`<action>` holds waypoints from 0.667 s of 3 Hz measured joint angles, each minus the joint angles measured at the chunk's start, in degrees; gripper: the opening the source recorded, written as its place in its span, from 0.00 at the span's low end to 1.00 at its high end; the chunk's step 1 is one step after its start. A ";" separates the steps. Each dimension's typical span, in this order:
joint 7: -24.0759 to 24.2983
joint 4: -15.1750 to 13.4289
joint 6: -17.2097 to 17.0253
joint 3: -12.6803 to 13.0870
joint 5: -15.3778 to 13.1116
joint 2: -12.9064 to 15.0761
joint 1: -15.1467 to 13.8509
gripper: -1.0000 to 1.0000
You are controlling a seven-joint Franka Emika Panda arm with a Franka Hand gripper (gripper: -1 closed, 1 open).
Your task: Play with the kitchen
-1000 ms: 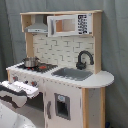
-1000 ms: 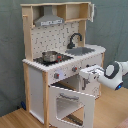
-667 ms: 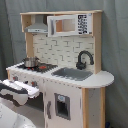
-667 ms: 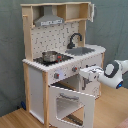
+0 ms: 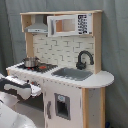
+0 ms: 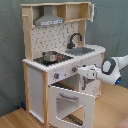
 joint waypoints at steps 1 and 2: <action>1.70 1.72 3.86 1.14 -2.20 0.02 -2.80 1.00; 1.71 4.60 5.34 4.10 -2.31 0.84 -6.93 1.00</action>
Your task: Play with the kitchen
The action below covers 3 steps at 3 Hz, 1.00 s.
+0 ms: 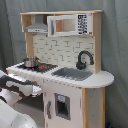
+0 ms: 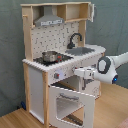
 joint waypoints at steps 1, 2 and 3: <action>0.00 2.80 0.82 3.36 -0.07 0.56 -4.11 1.00; -3.06 4.36 1.66 4.62 -4.09 0.17 -5.71 1.00; -3.07 4.29 1.65 4.60 -4.09 0.08 -5.73 1.00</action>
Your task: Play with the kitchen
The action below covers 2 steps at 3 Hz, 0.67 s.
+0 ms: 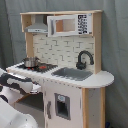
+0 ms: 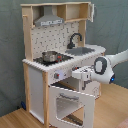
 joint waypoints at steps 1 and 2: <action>0.00 -0.08 0.00 -0.05 0.00 -0.05 0.00 0.00; 6.04 -0.80 0.06 -0.53 0.03 -0.24 0.01 0.00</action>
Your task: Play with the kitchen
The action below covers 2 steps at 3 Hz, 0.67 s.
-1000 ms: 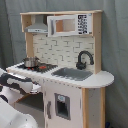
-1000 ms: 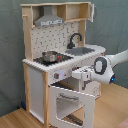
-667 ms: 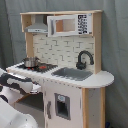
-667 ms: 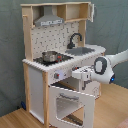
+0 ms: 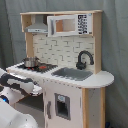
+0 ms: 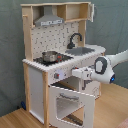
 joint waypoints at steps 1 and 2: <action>6.83 0.12 0.64 -0.22 0.01 0.03 0.00 0.00; 13.08 0.27 1.41 -0.49 0.01 0.03 0.00 0.00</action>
